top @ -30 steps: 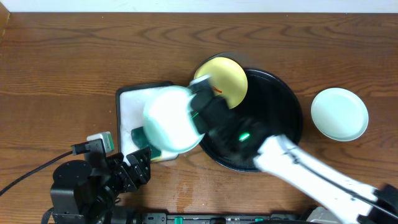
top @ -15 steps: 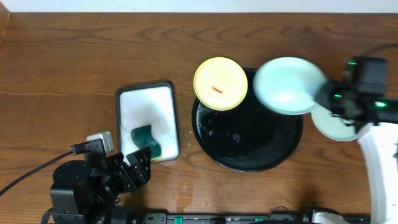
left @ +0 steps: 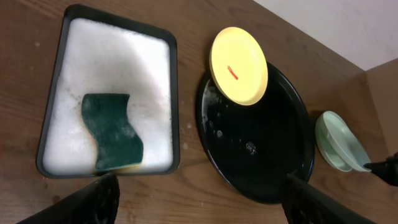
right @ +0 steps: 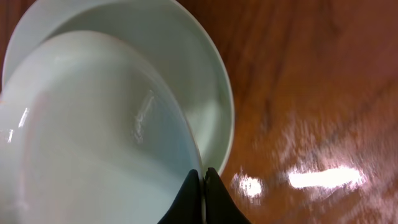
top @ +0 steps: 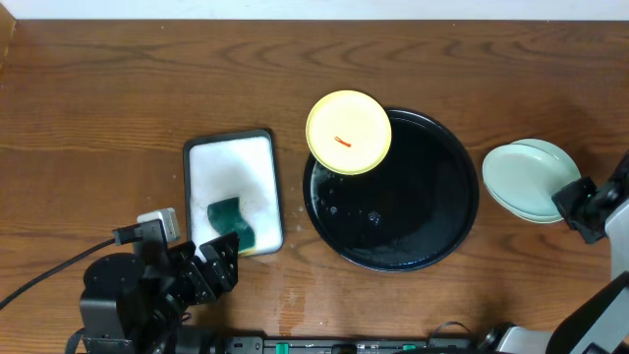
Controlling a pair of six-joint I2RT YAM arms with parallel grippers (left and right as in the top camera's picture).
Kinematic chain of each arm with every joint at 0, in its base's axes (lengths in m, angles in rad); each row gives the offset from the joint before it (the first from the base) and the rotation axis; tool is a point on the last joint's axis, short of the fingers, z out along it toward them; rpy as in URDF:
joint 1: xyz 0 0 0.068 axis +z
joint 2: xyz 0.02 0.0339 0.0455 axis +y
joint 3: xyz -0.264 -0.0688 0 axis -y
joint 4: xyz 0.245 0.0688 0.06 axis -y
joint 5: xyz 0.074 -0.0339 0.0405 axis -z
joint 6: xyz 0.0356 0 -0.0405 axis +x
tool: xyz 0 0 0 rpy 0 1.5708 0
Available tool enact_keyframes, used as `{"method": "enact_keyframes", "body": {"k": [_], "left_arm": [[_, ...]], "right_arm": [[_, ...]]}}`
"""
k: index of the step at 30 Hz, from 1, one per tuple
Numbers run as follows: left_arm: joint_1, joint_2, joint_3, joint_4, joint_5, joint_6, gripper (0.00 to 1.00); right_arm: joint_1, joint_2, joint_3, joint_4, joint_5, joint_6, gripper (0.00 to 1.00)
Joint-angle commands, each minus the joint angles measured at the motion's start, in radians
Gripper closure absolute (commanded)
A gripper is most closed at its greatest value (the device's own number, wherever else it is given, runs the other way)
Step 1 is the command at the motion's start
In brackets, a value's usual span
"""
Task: Clean dirty plates on tray and stack at the side
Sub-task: 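Carry the plate right and stack it on the first pale green plate, then grasp the yellow plate's edge with the right gripper and pull it to tray center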
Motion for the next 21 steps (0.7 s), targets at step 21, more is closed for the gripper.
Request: {"method": "enact_keyframes", "body": {"k": [21], "left_arm": [[0.005, -0.001, 0.021, -0.002, 0.012, 0.013, 0.17]], "right_arm": [[0.797, -0.036, 0.088, 0.202, -0.089, -0.296, 0.45]]}}
